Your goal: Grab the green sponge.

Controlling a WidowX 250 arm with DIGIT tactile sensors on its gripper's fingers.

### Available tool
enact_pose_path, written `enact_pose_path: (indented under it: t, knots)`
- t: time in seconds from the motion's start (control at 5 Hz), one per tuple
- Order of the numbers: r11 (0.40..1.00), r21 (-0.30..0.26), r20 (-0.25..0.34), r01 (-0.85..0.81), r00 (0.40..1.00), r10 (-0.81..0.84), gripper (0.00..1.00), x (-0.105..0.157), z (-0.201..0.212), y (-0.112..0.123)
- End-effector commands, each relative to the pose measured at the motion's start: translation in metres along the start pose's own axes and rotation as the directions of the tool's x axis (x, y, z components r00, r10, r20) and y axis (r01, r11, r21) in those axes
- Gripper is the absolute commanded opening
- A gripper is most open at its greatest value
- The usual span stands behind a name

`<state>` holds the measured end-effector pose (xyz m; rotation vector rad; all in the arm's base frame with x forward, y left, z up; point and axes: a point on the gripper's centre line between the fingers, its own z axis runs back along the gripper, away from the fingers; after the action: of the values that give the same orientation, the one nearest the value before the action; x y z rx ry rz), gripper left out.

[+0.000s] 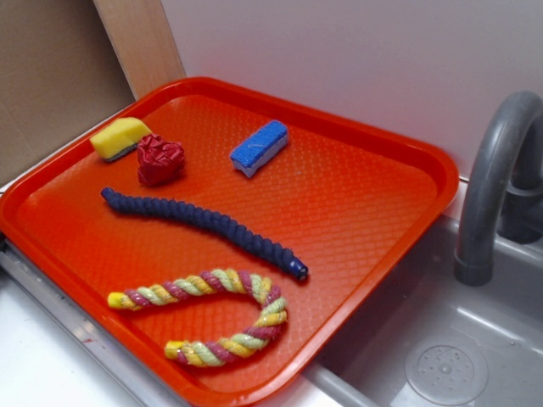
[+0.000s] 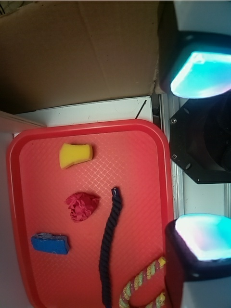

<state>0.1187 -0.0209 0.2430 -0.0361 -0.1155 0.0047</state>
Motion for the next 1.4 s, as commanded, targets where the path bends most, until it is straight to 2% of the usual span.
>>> enact_pose_path:
  t: [0.0, 0.2, 0.4, 0.6, 0.8, 1.0, 1.2]
  knots:
    - [1.0, 0.0, 0.0, 0.0, 1.0, 0.0, 1.0, 0.0, 0.0, 0.0]
    - [0.999, 0.027, 0.052, -0.022, 0.998, 0.021, 1.0, 0.019, -0.03, 0.0]
    - [0.999, 0.024, 0.091, -0.04, 0.995, 0.037, 1.0, 0.04, -0.072, -0.005]
    - [0.995, 0.075, 0.124, -0.07, 0.99, 0.06, 1.0, 0.054, -0.107, -0.006]
    - [0.993, 0.088, 0.123, -0.076, 0.99, 0.065, 1.0, 0.064, -0.145, -0.01]
    - [0.984, 0.151, 0.11, -0.093, 0.991, 0.076, 1.0, 0.079, -0.18, -0.007]
    - [0.98, 0.173, 0.109, -0.096, 0.991, 0.077, 1.0, 0.088, -0.2, -0.002]
